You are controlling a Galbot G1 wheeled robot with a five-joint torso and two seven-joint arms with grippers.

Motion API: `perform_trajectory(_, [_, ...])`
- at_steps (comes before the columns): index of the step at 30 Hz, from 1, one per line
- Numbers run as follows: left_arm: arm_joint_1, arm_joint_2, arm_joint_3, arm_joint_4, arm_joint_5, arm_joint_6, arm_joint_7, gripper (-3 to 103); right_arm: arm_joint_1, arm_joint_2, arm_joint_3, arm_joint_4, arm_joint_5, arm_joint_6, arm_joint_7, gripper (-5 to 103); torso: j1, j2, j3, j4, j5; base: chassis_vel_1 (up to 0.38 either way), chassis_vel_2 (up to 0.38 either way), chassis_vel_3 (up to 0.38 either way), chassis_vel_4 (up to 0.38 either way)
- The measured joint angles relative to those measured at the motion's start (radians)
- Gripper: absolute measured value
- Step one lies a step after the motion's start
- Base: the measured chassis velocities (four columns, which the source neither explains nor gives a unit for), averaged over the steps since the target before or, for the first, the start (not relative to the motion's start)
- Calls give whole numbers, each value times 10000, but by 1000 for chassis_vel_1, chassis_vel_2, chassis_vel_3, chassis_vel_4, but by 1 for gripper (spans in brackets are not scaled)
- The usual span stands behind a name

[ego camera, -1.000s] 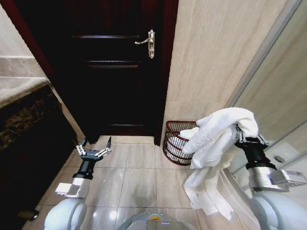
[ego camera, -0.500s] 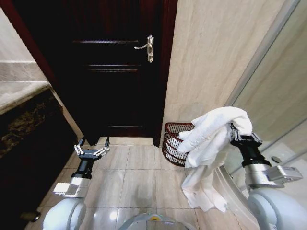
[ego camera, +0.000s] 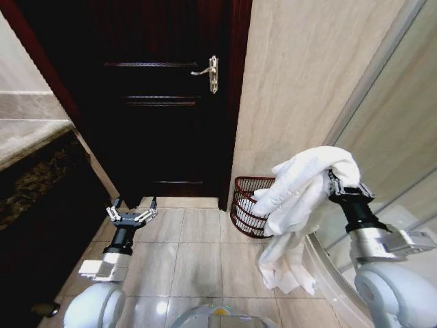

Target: Discard the used towel into the hamper.

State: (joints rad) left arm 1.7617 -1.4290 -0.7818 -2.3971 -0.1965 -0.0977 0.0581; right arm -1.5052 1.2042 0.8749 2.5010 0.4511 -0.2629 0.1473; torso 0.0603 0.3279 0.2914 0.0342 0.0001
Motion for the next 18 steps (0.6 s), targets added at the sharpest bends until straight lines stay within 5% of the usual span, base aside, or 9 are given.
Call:
perform_trajectory(10, [-19,44,210,-180,362,369,-349,100,355,64,-345,-4,22,-17,-15,19,156,413,252,1,-2,0,0,0,0])
perform_trajectory(18, [-296,326,-98,-410,-99,956,-749,100,689,-241,-280,-9,630,-95,21,19,270,744,470,-4,-1,-27,-24,-36,-19])
